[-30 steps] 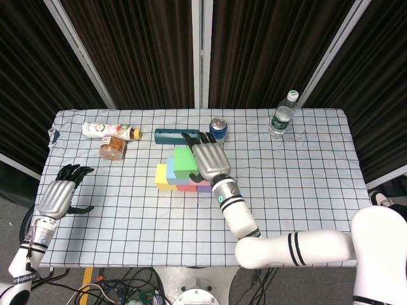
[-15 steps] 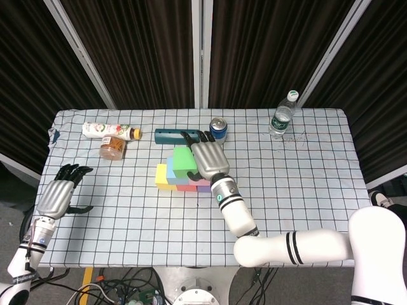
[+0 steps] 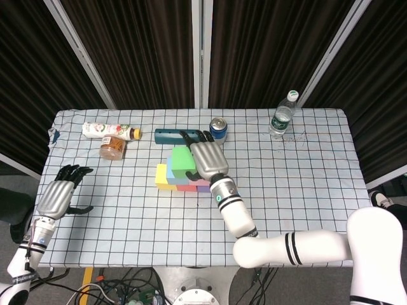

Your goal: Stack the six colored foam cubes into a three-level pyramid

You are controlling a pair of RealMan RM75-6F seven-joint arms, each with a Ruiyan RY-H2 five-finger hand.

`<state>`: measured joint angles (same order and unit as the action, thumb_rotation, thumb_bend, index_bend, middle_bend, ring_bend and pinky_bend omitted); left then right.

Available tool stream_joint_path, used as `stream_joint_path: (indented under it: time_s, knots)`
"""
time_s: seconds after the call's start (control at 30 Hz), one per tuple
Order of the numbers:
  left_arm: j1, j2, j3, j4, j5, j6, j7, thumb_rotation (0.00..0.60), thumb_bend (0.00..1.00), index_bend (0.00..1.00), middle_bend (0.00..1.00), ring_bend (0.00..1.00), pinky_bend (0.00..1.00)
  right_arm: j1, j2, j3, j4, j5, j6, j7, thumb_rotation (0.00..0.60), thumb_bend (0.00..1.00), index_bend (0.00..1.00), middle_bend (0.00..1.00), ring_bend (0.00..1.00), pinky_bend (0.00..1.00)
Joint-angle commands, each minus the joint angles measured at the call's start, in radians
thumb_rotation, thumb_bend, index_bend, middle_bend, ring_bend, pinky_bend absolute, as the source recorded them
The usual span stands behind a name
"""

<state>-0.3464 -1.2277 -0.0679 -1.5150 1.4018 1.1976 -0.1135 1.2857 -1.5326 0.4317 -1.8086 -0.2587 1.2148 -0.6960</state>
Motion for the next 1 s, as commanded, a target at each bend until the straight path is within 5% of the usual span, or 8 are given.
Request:
stream_joint_path:
  time_s: [0.03,0.63,1.0]
  knots:
    - [0.001,0.000,0.000,0.001,-0.001,-0.002,-0.007,0.600,0.00,0.17,0.13,0.06,0.05,0.001,-0.006,-0.002,0.005,-0.002,0.002,-0.003,0.600,0.19,0.00,0.30,0.05,0.00]
    - [0.010,-0.007,-0.002,0.011,-0.011,0.011,0.016,0.600,0.00,0.16,0.13,0.06,0.05,-0.005,-0.024,0.004,0.009,-0.015,0.012,-0.013,0.600,0.19,0.00,0.27,0.04,0.00]
    - [0.015,-0.012,-0.004,0.014,-0.007,0.022,0.020,0.600,0.00,0.16,0.13,0.06,0.05,-0.017,-0.019,0.005,-0.015,-0.014,0.017,-0.015,0.600,0.18,0.00,0.06,0.00,0.00]
